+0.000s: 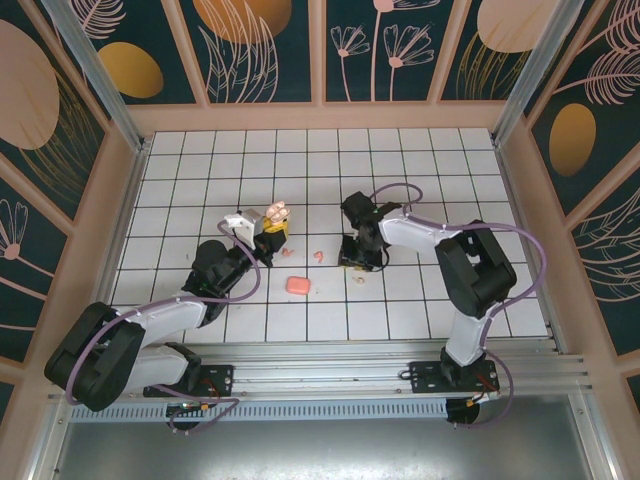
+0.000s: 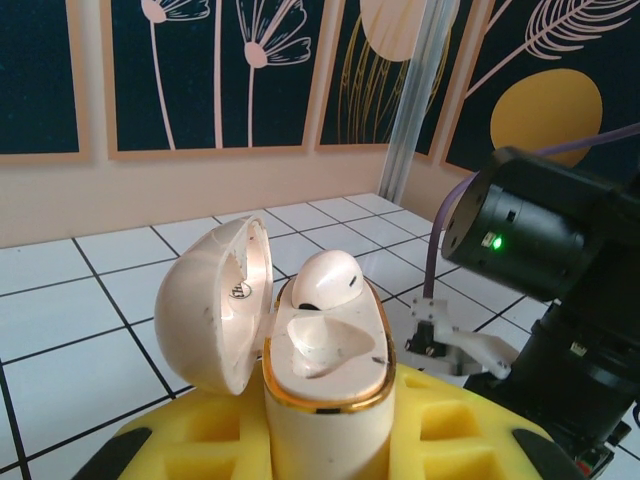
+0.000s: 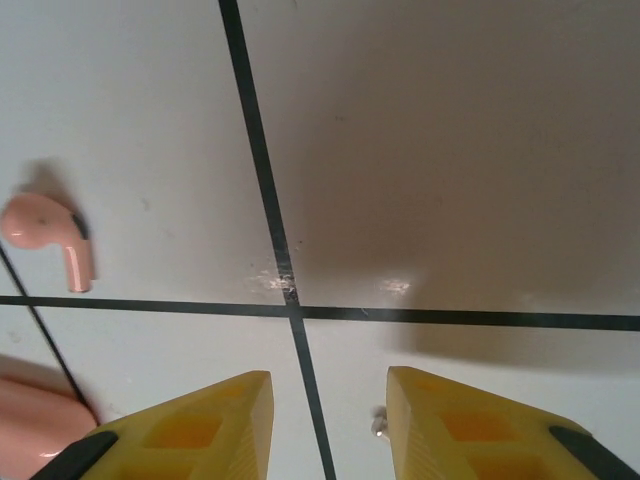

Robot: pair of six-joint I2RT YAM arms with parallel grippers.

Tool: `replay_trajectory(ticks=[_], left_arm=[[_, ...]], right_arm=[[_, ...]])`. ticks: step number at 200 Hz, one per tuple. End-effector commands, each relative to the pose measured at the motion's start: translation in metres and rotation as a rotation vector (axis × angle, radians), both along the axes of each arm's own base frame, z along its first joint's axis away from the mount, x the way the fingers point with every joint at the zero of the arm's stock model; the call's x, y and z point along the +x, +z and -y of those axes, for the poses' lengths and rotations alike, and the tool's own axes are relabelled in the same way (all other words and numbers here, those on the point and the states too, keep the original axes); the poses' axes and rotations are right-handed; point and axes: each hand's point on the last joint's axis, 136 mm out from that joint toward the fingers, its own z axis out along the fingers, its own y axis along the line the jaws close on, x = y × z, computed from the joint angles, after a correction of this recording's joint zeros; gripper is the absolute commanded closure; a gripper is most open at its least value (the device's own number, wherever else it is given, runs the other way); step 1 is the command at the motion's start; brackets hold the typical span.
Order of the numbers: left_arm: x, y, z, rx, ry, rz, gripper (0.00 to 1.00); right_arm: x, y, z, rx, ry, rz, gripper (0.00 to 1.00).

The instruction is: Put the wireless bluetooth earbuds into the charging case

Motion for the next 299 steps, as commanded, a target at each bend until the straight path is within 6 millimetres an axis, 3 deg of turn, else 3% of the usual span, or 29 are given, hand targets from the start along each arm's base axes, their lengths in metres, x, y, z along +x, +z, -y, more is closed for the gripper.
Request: replay_trajectory(ticks=[1,48,142,181,211,258,299], left_arm=[[0.005,0.021,-0.001,-0.010,0.011,0.061,0.95],[0.005,0.020,-0.001,-0.007,0.013,0.060,0.95],[0.006,0.021,0.002,-0.010,0.004,0.058,0.95],[0.005,0.019,0.002,-0.008,-0.003,0.053,0.95],[0.005,0.020,0.003,-0.009,-0.008,0.055,0.95],[0.006,0.022,0.006,-0.012,-0.023,0.059,0.95],[0.007,0.022,0.008,-0.019,-0.031,0.054,0.95]], right_arm=[[-0.003,-0.001,-0.012,0.019,0.042,-0.011,0.64],[-0.024,-0.009,-0.007,0.008,0.071,-0.063,0.66],[-0.055,0.000,-0.006,0.005,0.157,-0.124,0.70],[-0.055,0.023,-0.007,0.011,0.133,-0.075,0.68],[-0.055,0.045,0.008,0.021,0.005,-0.025,0.62],[-0.081,0.023,0.035,0.018,-0.115,-0.083,0.56],[-0.071,0.010,0.030,0.020,-0.109,-0.073,0.55]])
